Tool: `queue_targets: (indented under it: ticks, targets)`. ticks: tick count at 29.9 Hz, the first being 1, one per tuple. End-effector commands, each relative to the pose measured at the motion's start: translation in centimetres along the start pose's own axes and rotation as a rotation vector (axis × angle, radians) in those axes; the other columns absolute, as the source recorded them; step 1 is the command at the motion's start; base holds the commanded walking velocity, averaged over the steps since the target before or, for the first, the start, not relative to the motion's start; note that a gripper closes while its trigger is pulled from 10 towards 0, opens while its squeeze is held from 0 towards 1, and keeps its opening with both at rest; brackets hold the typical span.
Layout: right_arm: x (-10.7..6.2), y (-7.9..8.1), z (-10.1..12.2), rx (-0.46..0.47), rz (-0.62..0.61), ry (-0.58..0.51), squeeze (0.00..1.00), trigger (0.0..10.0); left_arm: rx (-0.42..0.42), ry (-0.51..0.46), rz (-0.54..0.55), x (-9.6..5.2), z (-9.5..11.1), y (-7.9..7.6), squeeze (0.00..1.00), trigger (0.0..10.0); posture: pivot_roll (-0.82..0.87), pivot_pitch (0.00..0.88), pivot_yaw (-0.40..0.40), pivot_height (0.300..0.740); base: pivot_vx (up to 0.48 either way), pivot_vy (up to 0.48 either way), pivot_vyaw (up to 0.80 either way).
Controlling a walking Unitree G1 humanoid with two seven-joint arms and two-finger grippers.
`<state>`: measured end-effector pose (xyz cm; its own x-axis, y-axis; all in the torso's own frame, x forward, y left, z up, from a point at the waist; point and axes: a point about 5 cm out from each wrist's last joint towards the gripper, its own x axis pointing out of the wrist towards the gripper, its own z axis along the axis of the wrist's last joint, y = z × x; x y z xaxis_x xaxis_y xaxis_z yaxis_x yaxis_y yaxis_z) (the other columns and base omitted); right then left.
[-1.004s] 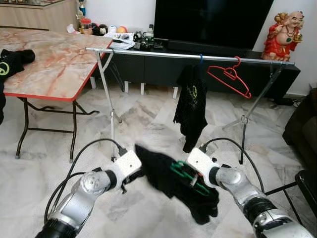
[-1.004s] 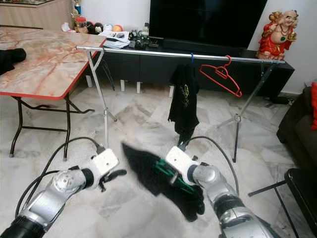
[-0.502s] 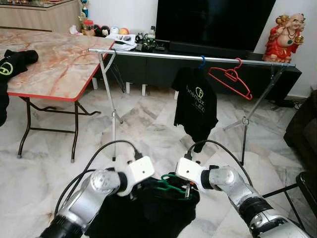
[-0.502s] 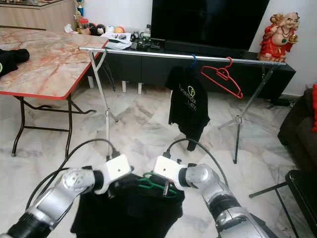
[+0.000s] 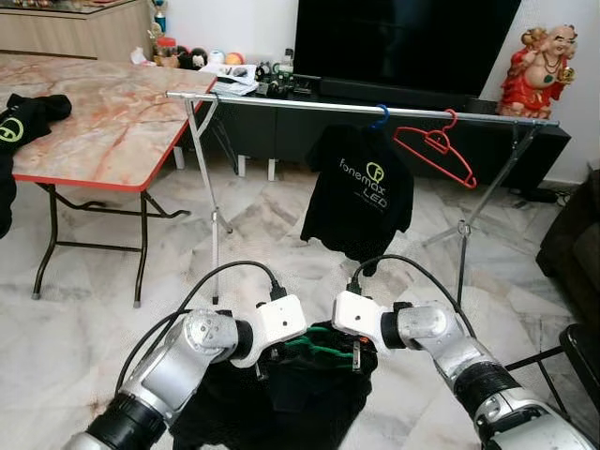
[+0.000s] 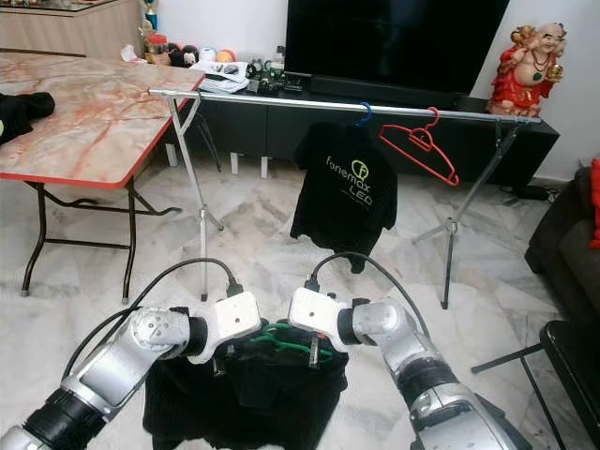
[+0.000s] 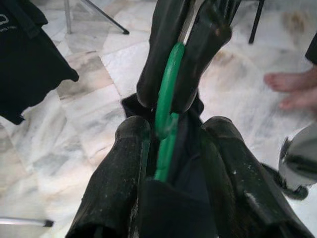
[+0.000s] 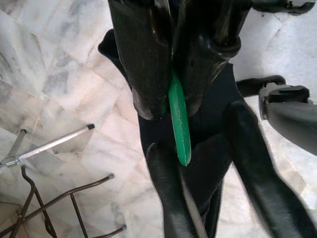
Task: Hang hanger
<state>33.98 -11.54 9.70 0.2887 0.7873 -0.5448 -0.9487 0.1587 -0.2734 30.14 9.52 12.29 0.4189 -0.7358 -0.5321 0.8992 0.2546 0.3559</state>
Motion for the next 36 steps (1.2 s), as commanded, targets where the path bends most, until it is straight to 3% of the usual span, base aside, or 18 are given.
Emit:
queue_targets:
  ticks: [1,16,17,19,20,21,36]
  targets:
    - [-0.8,-1.5,2.1,-0.051,-0.043,-0.079,0.00,0.0,0.031,0.005,-0.015,0.3,0.6,-0.1,0.00,10.0,0.14,0.000,-0.090,0.740,0.000,0.000,0.00]
    - [-0.8,-1.9,3.8,-0.082,0.000,-0.143,0.00,0.0,0.079,0.045,-0.013,1.1,1.3,0.3,0.00,10.0,0.14,0.000,-0.086,0.740,0.000,0.000,0.00]
    - [-0.8,-1.9,3.8,-0.081,0.000,-0.144,0.00,0.0,0.088,0.051,-0.028,1.2,1.3,0.2,0.00,8.1,0.14,0.000,-0.086,0.740,0.000,0.000,0.00]
    - [-0.8,-1.9,3.8,-0.080,0.000,-0.145,0.00,0.0,0.092,0.054,-0.032,1.2,1.3,0.1,0.00,8.1,0.14,0.000,-0.085,0.740,0.000,0.000,0.00]
    - [-0.8,-1.9,3.8,-0.081,0.001,-0.146,0.00,0.0,0.100,0.059,-0.034,1.2,1.3,0.1,0.00,3.8,0.14,0.000,-0.085,0.740,0.000,0.000,0.00]
    - [-0.8,-1.9,3.9,-0.080,0.003,-0.146,0.00,0.0,0.107,0.066,-0.033,1.3,1.3,0.1,0.00,0.3,0.14,0.000,-0.085,0.740,0.000,0.000,0.00]
    - [-0.6,-1.9,3.9,-0.072,0.003,-0.146,0.00,0.0,0.110,0.088,-0.038,1.4,1.2,0.1,0.00,0.0,0.14,0.000,-0.081,0.740,0.000,0.000,0.00]
